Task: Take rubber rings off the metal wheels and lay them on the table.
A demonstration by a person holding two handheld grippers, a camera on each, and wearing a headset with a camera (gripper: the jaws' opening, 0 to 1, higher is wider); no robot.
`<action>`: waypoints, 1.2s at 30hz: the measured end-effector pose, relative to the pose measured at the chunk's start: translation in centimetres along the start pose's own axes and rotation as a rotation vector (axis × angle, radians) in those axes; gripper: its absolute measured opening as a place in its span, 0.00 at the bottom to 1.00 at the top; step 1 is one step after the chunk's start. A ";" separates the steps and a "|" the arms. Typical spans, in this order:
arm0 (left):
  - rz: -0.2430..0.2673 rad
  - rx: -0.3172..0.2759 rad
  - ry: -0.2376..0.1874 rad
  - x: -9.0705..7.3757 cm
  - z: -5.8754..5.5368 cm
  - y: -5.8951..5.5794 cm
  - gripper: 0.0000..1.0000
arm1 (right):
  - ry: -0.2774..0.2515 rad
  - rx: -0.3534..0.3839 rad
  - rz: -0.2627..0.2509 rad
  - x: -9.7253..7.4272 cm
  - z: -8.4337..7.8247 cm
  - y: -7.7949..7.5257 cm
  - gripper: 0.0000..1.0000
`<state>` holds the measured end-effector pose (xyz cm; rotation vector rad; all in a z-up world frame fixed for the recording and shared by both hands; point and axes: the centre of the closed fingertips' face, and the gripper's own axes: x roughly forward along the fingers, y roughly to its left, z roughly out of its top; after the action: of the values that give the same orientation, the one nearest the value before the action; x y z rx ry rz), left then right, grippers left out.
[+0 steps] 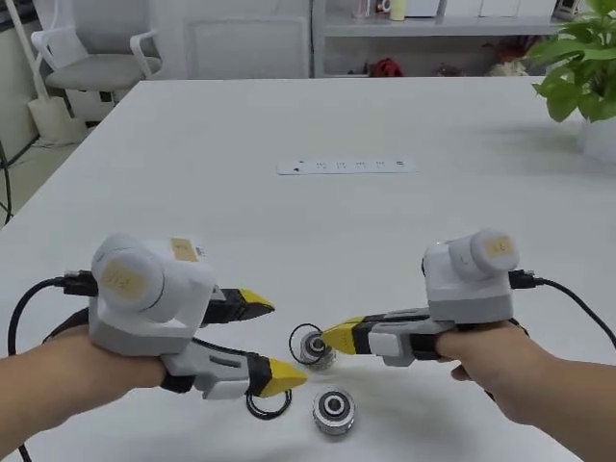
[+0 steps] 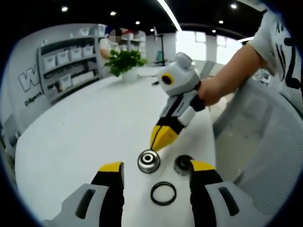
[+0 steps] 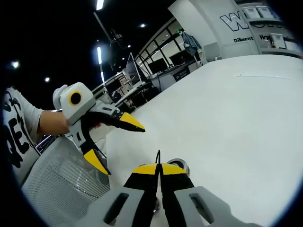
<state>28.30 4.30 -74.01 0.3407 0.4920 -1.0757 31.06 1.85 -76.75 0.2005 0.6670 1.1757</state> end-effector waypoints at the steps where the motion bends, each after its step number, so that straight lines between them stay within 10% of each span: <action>1: 0.001 -0.001 -0.003 -0.2 0.0 0.0 0.57 | 0.003 -0.002 0.006 0.1 0.0 0.2 0.00; 36: 0.070 -0.047 -0.013 -5.2 -2.7 -0.2 0.68 | 0.125 0.043 0.176 3.1 -2.0 4.9 0.00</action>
<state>25.57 9.45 -73.45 0.3073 0.4900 -0.9960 26.79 6.19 -77.15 0.2267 0.7974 1.3516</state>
